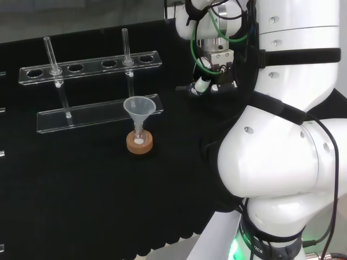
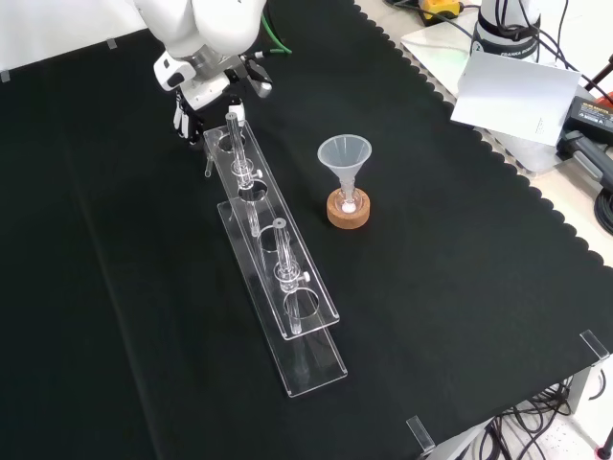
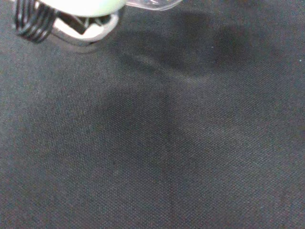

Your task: Put the weighing funnel back on the table.

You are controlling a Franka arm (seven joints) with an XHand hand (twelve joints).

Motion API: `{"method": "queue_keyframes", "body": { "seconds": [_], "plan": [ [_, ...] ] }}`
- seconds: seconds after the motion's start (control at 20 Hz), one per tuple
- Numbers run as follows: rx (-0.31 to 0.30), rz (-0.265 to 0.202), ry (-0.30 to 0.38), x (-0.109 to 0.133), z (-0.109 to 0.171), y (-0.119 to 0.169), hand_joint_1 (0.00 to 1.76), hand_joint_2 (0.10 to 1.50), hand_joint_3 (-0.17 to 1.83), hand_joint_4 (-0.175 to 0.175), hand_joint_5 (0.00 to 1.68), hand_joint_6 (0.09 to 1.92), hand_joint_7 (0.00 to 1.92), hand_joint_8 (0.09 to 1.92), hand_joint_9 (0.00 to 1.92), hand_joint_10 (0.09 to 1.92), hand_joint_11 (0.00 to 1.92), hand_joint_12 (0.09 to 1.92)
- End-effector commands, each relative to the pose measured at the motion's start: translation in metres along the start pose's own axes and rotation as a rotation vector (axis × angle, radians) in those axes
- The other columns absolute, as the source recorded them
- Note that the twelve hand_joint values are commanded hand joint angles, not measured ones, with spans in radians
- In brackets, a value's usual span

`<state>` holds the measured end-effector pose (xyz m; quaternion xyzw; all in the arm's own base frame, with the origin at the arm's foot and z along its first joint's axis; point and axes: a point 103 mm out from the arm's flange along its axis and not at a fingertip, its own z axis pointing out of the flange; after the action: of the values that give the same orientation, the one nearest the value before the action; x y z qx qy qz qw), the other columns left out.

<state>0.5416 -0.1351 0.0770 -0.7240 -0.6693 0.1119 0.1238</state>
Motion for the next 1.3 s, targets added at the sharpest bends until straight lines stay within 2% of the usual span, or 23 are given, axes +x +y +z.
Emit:
{"method": "queue_keyframes", "body": {
  "seconds": [0.05, 1.05, 1.3],
  "plan": [
    [0.001, 0.0, 0.0, 0.0015, 0.0041, 0.0026, 1.11, 0.67, 0.64, 0.175, 1.25, 0.71, 0.75, 0.61, 1.23, 0.1, 1.03, 0.9],
    [0.013, -0.019, -0.013, 0.0039, 0.0125, 0.0102, 1.11, 0.68, 0.64, 0.175, 1.25, 0.71, 0.75, 0.62, 1.23, 0.1, 1.03, 0.91],
    [0.011, -0.012, -0.016, 0.0047, 0.0134, 0.0092, 1.11, 0.68, 0.64, 0.175, 1.25, 0.71, 0.75, 0.62, 1.23, 0.1, 1.03, 0.91]
  ]
}}
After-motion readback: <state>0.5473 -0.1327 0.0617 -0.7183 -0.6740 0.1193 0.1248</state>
